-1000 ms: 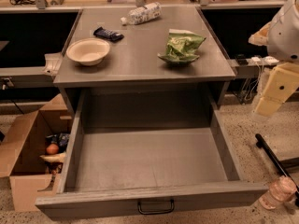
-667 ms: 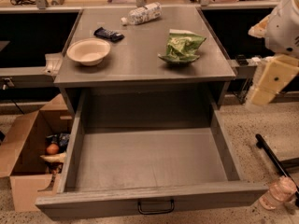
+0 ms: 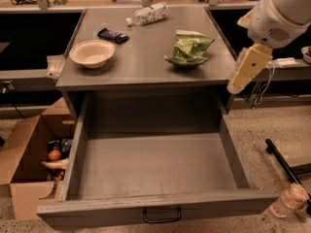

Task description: Place green jalapeno chip bag into top drawer

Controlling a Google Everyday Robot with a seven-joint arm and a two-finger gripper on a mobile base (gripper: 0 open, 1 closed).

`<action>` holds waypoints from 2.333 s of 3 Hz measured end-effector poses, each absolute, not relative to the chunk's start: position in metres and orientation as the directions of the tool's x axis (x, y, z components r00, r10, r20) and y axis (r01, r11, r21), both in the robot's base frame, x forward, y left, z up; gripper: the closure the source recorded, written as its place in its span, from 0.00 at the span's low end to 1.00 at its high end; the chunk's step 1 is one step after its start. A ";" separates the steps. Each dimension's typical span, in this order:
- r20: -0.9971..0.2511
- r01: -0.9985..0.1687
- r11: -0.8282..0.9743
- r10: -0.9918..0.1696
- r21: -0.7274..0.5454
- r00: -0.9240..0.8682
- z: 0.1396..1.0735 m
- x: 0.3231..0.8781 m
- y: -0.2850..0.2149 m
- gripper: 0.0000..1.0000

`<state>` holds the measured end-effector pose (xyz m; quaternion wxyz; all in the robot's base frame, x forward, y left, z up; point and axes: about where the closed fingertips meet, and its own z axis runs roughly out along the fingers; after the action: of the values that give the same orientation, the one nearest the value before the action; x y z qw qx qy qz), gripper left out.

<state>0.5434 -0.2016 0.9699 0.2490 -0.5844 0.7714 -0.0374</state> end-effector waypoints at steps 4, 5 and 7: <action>-0.366 -0.844 0.400 -0.891 -0.358 -0.267 0.916 0.652 -0.182 0.00; -0.357 -0.850 0.415 -0.886 -0.324 -0.297 0.903 0.670 -0.172 0.00; -0.369 -0.838 0.429 -0.879 -0.336 -0.302 0.889 0.693 -0.158 0.00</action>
Offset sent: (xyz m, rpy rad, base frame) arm 0.0830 0.0162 -0.0305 0.0668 -0.0438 -0.0602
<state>0.6931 -0.1582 0.8886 0.2554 -0.5327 0.8059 -0.0398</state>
